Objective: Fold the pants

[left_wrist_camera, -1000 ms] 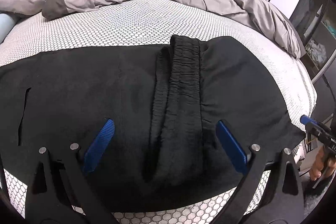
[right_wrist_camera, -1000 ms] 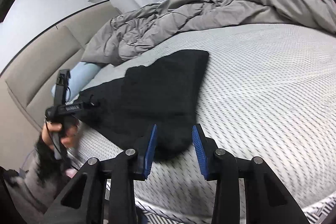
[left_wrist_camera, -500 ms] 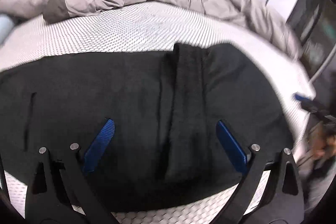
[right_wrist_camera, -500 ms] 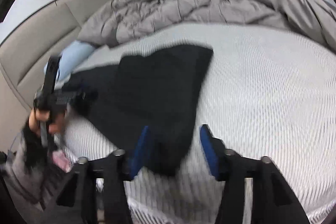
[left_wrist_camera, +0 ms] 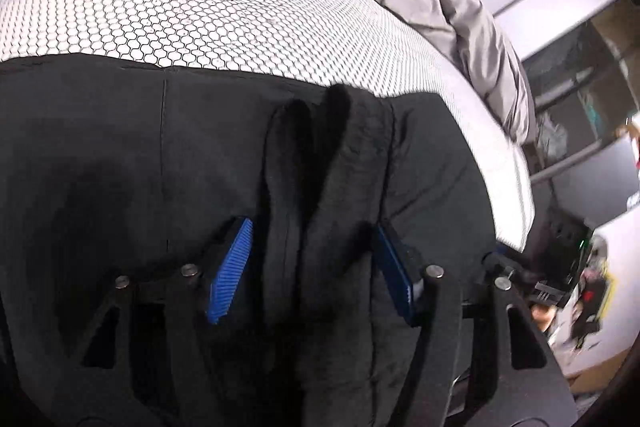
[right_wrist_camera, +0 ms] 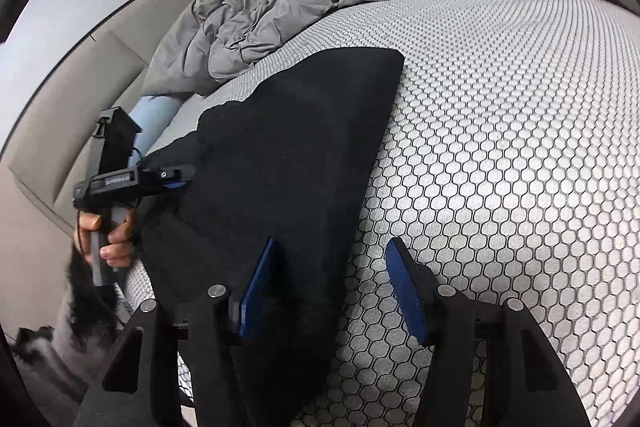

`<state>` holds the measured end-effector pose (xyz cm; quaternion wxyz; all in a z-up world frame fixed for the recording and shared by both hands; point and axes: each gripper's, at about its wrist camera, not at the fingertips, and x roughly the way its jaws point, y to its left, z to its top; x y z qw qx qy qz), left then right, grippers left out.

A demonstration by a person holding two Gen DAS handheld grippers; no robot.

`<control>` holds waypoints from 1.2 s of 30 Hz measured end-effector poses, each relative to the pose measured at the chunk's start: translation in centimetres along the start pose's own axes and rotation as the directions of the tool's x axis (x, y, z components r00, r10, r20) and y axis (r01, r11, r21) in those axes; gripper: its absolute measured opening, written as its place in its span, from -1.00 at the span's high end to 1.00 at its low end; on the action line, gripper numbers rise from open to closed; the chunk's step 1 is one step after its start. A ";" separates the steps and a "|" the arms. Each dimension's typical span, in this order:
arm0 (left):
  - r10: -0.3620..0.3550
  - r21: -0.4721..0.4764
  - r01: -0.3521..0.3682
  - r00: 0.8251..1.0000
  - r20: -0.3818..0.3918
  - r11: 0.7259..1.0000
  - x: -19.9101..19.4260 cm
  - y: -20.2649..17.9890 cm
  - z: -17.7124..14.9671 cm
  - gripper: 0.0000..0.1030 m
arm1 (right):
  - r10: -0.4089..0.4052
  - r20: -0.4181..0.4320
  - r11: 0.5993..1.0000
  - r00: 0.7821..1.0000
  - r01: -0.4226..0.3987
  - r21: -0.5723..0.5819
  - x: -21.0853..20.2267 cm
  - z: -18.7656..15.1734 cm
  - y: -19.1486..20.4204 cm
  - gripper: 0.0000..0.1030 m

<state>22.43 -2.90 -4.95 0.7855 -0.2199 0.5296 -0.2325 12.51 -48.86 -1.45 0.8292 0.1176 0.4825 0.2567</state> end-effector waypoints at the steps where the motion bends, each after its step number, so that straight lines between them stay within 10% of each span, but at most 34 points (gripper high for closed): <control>1: 0.021 -0.010 -0.021 1.000 0.020 1.000 0.1 0.0 0.2 0.32 | 0.007 0.001 1.000 1.000 -0.007 0.001 0.1 0.1 -0.2 -0.14; 6: 0.089 0.032 -0.092 0.990 0.107 0.995 -0.8 -1.4 0.0 0.86 | 0.015 -0.010 1.000 1.000 -0.015 0.014 1.3 1.1 0.0 -0.16; 14: 0.022 0.048 -0.028 0.992 0.126 0.998 -3.6 -1.4 -1.3 0.88 | -0.001 -0.006 1.000 1.000 0.001 0.009 2.3 1.7 1.5 -0.16; 23: -0.096 -0.115 0.095 0.995 -0.004 0.989 -1.4 1.7 -0.9 0.11 | -0.014 -0.009 1.000 1.000 0.014 0.004 3.2 1.8 2.7 -0.16; 32: -0.045 -0.086 0.044 0.999 -0.007 0.995 -0.1 0.4 -1.1 0.05 | 0.004 0.000 1.000 1.000 -0.004 0.027 2.2 1.0 2.0 -0.16; 36: -0.003 -0.078 0.009 0.998 0.069 0.997 -0.7 0.0 -1.0 0.77 | 0.001 -0.001 1.000 1.000 -0.001 0.029 2.0 1.1 2.0 -0.16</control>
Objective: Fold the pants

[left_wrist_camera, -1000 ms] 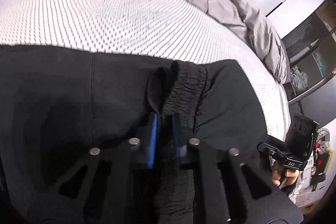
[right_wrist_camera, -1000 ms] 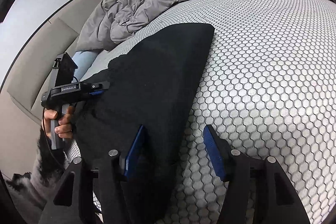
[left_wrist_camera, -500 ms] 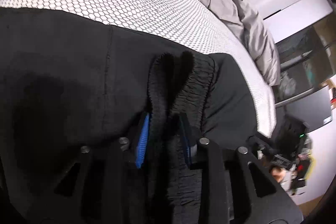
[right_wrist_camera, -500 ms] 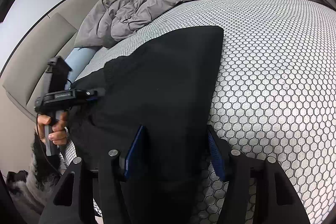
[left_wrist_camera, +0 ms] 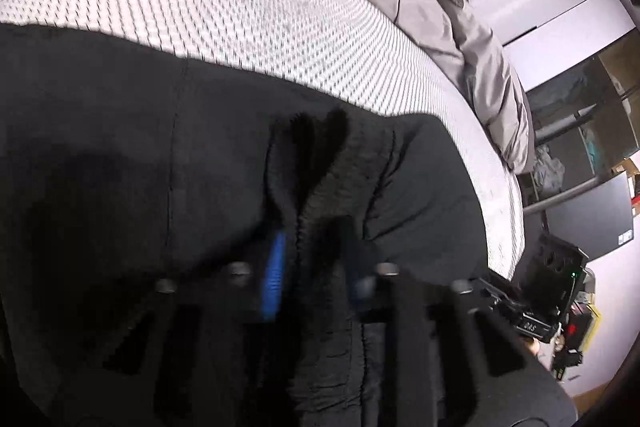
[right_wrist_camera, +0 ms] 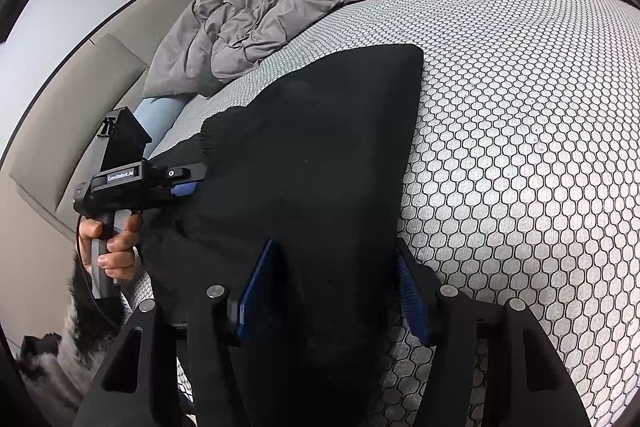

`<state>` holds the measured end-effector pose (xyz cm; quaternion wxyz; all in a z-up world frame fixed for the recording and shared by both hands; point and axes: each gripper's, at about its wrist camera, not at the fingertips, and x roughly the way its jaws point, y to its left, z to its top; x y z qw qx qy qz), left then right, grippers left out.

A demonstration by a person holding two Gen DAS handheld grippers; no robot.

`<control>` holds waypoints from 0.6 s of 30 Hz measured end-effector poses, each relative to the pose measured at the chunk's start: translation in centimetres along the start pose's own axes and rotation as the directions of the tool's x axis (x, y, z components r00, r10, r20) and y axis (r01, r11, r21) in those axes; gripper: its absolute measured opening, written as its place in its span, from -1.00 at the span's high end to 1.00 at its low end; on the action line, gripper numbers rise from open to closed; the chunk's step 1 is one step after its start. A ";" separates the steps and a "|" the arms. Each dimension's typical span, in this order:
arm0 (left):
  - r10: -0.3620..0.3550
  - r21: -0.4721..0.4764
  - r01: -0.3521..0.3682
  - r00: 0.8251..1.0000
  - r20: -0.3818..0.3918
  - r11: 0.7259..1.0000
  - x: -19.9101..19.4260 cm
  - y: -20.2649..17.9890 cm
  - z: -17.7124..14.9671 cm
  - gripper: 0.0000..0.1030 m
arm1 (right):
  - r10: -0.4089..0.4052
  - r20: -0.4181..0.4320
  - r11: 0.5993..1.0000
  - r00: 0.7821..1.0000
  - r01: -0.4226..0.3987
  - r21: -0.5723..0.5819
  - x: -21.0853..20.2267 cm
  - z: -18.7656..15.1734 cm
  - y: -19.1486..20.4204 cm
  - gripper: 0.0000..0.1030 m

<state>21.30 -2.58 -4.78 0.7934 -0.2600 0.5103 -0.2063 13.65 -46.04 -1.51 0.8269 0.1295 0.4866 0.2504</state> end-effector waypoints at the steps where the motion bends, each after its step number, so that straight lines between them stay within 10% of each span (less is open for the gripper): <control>1: -0.001 0.007 0.001 1.000 0.021 1.000 -0.5 -0.3 0.0 0.81 | -0.002 0.000 1.000 1.000 0.002 -0.001 0.0 0.1 0.0 -0.16; 18: 0.226 0.009 -0.230 0.962 0.155 0.973 -8.1 3.7 -0.8 0.69 | -0.019 -0.015 0.999 1.000 0.019 -0.051 0.9 1.5 2.2 -0.21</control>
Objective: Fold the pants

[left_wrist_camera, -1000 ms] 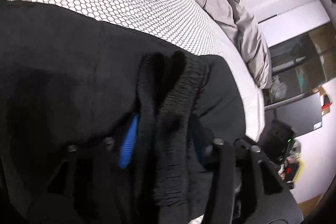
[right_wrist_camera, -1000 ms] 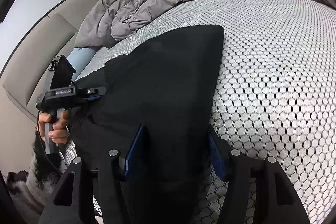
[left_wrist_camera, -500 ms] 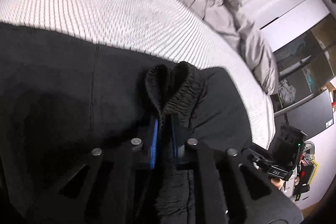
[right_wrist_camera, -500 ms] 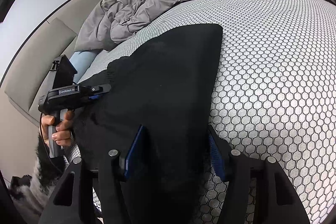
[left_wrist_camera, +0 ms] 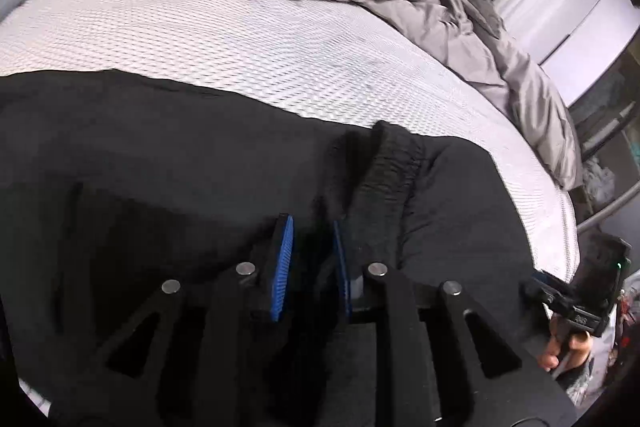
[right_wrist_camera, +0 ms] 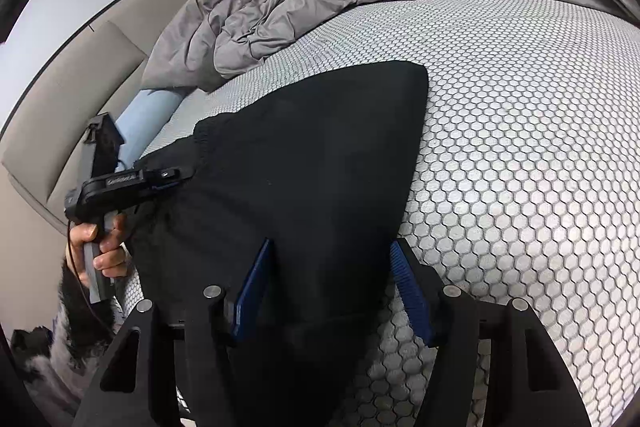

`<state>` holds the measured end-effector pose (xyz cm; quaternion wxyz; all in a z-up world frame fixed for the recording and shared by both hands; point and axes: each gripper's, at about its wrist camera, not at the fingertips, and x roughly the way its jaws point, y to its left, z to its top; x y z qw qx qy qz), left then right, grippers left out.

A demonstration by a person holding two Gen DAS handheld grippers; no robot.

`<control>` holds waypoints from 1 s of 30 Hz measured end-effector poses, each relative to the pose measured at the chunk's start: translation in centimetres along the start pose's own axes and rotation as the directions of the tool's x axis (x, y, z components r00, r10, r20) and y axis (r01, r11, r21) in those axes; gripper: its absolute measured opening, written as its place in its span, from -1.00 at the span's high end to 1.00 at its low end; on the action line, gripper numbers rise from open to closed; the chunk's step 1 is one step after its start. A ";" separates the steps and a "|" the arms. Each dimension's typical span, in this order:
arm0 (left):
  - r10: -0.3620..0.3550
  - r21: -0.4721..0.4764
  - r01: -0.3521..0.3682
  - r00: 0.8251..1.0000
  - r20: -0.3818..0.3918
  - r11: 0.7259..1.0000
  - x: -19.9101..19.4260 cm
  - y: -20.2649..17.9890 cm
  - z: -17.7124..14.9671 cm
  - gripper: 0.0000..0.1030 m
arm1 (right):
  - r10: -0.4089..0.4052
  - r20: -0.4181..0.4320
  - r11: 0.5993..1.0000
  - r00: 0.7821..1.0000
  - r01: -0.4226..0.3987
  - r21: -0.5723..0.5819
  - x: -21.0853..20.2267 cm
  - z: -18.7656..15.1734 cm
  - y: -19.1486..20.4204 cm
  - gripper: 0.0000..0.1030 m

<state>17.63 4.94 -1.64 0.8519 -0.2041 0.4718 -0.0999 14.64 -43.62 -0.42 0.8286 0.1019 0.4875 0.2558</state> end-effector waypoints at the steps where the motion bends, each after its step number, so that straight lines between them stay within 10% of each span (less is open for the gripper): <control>1: -0.014 -0.020 0.015 1.000 0.006 1.000 -0.7 0.5 -0.1 0.69 | 0.006 -0.005 1.000 1.000 -0.006 -0.009 -0.4 -0.4 0.0 -0.21; 6: -0.014 0.062 0.008 0.996 0.090 0.998 -4.0 -1.8 -0.6 0.69 | 0.010 -0.044 1.000 0.999 -0.011 -0.026 -2.3 -4.5 -0.3 -0.16; 12: -0.071 0.209 0.065 0.997 0.020 0.976 -1.8 -9.1 -2.5 0.68 | 0.129 0.043 0.974 0.991 -0.134 0.183 -4.4 -9.2 -1.0 0.77; 18: -0.064 0.338 0.078 0.997 -0.052 0.938 0.6 -15.0 -5.5 0.52 | 0.147 0.030 0.965 0.989 -0.150 0.217 -4.9 -10.6 -1.2 0.80; 24: -0.147 0.413 0.177 0.984 -0.104 0.894 1.8 -20.4 -9.3 0.24 | 0.088 0.096 0.976 0.991 -0.105 0.190 -7.8 -9.0 -1.5 0.40; 30: -0.180 0.495 0.213 0.977 -0.113 0.843 1.6 -24.1 -12.2 -0.05 | 0.087 0.000 0.979 0.996 -0.086 0.185 -4.1 -8.6 -1.7 0.78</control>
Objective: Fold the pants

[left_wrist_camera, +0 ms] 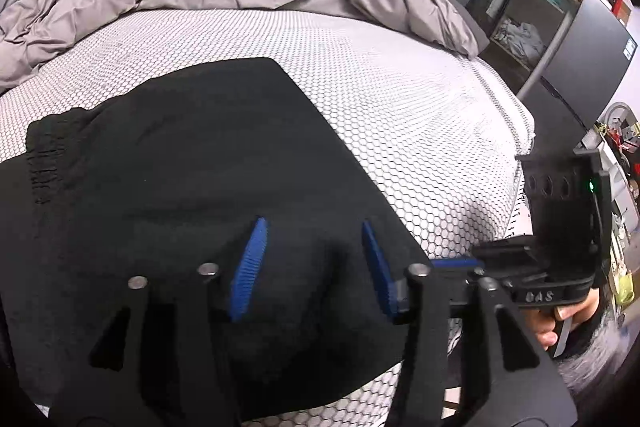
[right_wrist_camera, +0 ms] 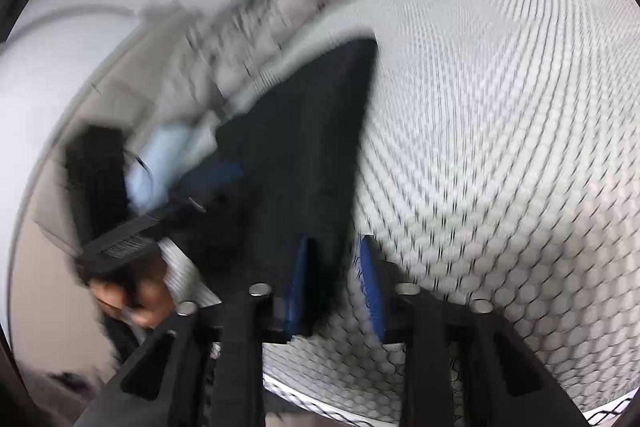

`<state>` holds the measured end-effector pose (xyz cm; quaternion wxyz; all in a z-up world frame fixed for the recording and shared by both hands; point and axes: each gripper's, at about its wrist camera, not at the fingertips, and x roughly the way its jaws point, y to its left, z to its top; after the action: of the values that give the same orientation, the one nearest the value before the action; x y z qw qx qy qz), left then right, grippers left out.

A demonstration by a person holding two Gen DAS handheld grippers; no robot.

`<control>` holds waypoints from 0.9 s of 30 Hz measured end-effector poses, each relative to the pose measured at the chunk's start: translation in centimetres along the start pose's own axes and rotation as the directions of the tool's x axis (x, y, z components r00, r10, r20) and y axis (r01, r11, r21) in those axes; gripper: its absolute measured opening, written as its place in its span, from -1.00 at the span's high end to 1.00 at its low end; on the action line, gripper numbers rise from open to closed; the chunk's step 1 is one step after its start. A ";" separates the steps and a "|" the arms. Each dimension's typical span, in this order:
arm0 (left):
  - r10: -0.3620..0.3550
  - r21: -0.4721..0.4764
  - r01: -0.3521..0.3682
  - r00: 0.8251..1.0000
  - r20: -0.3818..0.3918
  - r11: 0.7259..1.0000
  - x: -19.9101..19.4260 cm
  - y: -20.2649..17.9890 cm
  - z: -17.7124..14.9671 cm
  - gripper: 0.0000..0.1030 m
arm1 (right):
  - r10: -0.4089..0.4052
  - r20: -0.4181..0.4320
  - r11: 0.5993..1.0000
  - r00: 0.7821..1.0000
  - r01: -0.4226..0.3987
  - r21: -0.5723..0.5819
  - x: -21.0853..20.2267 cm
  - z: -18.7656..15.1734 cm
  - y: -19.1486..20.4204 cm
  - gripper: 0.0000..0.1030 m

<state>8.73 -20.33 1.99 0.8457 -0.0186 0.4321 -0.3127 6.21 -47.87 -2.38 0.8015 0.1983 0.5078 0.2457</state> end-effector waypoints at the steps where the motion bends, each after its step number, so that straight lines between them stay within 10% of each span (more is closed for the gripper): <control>1: -0.006 -0.003 0.006 1.000 0.006 1.000 0.0 -0.2 -0.2 -0.08 | 0.007 0.001 1.000 1.000 -0.007 -0.014 -0.3 -0.6 0.2 0.78; 5: -0.076 0.062 0.080 0.995 -0.072 0.995 1.8 -2.3 -1.7 -0.24 | 0.021 0.074 0.999 0.997 -0.019 -0.026 -2.9 0.1 0.6 0.59; 7: -0.024 0.171 0.042 0.994 -0.106 0.984 2.7 -4.0 -3.0 -0.31 | 0.011 0.106 1.000 0.994 -0.009 -0.022 -3.3 1.7 0.4 0.12; 13: 0.013 0.202 0.006 0.996 -0.091 0.979 2.9 -4.8 -4.6 -0.33 | 0.019 -0.055 1.000 0.998 -0.020 -0.010 2.6 5.5 0.3 0.11; 27: -0.018 0.181 0.041 0.992 -0.124 0.983 3.3 -3.5 -4.5 -0.33 | -0.036 -0.058 0.999 0.998 0.034 -0.026 10.4 17.4 -0.2 0.45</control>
<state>4.99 -23.90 -2.17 0.8111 0.0719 0.4520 -0.3641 25.90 -43.02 -2.89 0.7929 0.1722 0.5313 0.2436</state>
